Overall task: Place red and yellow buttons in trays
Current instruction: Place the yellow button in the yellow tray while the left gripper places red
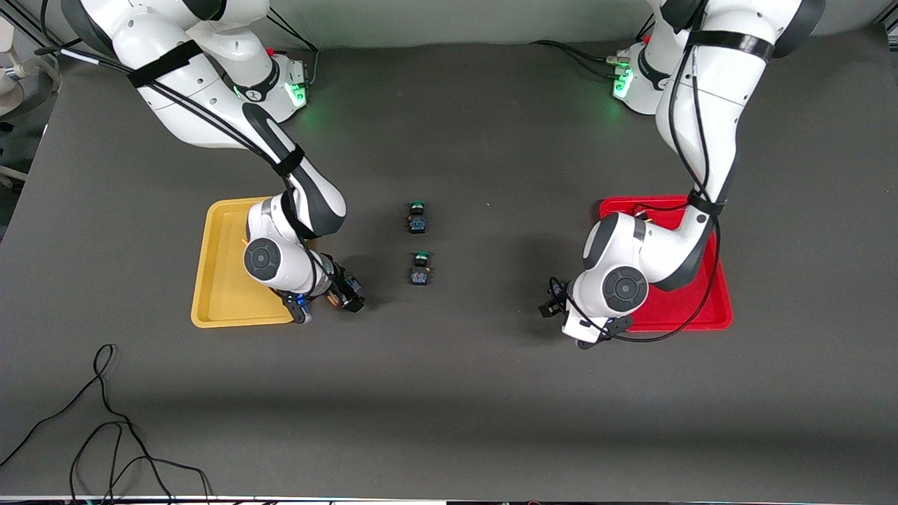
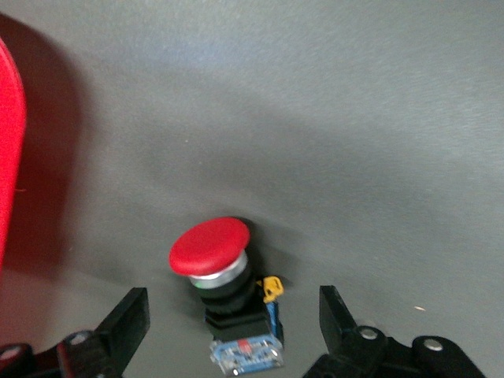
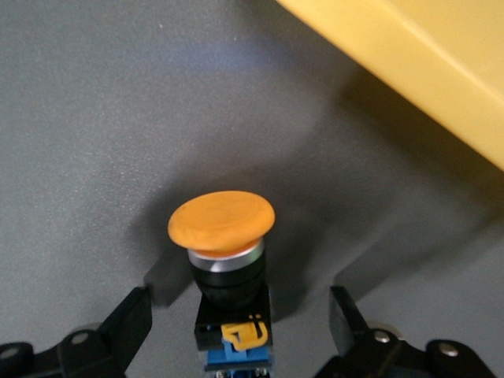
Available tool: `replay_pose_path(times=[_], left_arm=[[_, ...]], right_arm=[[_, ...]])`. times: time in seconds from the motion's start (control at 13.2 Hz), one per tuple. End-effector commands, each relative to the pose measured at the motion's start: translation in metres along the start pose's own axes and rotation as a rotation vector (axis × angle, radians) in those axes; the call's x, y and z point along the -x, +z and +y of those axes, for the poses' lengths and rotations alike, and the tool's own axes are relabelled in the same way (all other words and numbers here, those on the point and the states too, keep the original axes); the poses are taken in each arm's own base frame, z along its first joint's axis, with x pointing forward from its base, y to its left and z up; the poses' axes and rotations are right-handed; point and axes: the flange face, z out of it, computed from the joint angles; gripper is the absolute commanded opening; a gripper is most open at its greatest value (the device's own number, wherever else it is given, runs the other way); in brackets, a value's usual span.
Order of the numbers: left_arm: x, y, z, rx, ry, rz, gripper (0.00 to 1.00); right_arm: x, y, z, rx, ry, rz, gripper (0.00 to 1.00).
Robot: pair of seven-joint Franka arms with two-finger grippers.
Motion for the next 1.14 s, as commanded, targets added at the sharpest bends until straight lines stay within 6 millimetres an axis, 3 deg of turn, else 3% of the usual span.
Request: replay_pose_path(times=[0.0, 0.08, 0.15, 0.23, 0.3, 0.38, 0.53, 0.68, 0.83, 0.91, 0.98, 1.06], left_arm=[[0.005, -0.007, -0.003, -0.006, -0.012, 0.023, 0.45], [0.005, -0.007, -0.004, -0.007, -0.012, 0.022, 0.32], [0.005, -0.01, -0.006, -0.01, -0.013, 0.019, 0.1], [0.006, -0.023, -0.005, -0.005, -0.011, 0.027, 0.0], [0.006, -0.046, -0.008, -0.005, -0.01, 0.029, 0.0], [0.005, -0.08, -0.016, -0.033, -0.008, 0.006, 0.0], [-0.002, -0.153, -0.042, -0.104, 0.035, -0.079, 0.0], [-0.004, -0.225, -0.089, -0.136, 0.084, -0.147, 0.0], [0.013, -0.292, -0.153, -0.127, 0.156, -0.159, 0.0], [0.018, -0.303, -0.186, -0.118, 0.193, -0.167, 0.0], [0.021, -0.297, -0.21, -0.106, 0.227, -0.164, 0.0], [0.02, -0.281, -0.222, -0.095, 0.242, -0.151, 0.0]], right_arm=[[0.0, -0.008, -0.005, -0.006, -0.01, 0.023, 0.64], [-0.001, -0.011, -0.005, -0.004, -0.013, 0.026, 0.38], [-0.001, -0.016, -0.005, -0.007, -0.017, 0.027, 0.21], [-0.001, -0.02, -0.006, -0.014, -0.02, 0.03, 0.12], [-0.001, -0.028, -0.007, -0.016, -0.024, 0.032, 0.06], [-0.002, -0.036, -0.005, 0.008, -0.046, 0.025, 0.01], [-0.024, -0.068, 0.006, 0.031, -0.095, 0.017, 0.0], [-0.041, -0.108, 0.019, 0.046, -0.147, 0.017, 0.0], [-0.066, -0.148, 0.042, 0.059, -0.195, 0.03, 0.0], [-0.084, -0.161, 0.062, 0.054, -0.216, 0.025, 0.0], [-0.099, -0.172, 0.083, 0.024, -0.255, 0.002, 0.0], [-0.116, -0.171, 0.106, -0.004, -0.282, -0.035, 0.0]])
